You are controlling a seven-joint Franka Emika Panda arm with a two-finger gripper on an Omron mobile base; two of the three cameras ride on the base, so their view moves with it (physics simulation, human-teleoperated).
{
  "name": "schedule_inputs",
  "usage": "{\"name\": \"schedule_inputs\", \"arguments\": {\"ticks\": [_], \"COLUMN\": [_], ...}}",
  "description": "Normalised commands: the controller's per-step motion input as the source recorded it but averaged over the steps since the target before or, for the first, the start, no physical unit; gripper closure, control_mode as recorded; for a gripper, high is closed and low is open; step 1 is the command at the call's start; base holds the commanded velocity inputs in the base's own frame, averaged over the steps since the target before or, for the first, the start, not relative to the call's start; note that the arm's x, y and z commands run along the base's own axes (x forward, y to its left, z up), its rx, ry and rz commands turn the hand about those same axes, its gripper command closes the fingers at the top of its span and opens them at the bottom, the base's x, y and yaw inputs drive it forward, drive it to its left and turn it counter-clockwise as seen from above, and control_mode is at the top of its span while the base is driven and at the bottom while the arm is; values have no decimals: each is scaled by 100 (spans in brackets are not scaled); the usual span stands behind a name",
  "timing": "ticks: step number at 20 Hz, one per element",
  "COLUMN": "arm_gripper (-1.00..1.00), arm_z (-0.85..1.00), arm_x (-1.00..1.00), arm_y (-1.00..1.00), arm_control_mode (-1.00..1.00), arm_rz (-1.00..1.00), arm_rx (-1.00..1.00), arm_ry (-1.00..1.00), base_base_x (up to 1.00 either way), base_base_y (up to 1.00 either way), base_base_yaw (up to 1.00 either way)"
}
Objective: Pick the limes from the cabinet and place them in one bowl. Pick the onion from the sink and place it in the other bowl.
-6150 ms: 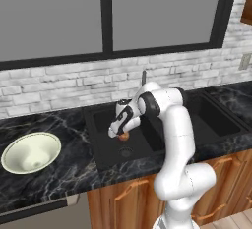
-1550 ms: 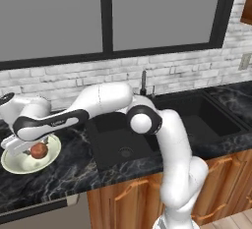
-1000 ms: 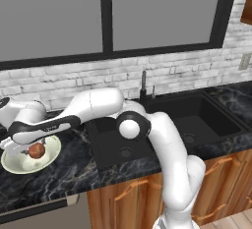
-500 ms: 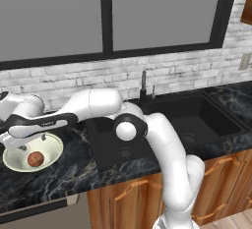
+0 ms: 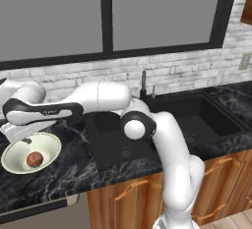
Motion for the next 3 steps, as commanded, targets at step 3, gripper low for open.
{"name": "schedule_inputs", "arguments": {"ticks": [3], "arm_gripper": [-100], "arm_z": [-7], "arm_x": [-25], "arm_y": [-100], "arm_control_mode": [-100], "arm_rz": [-2], "arm_rx": [7], "arm_ry": [-1], "base_base_x": [0], "base_base_y": [0], "base_base_yaw": [0]}}
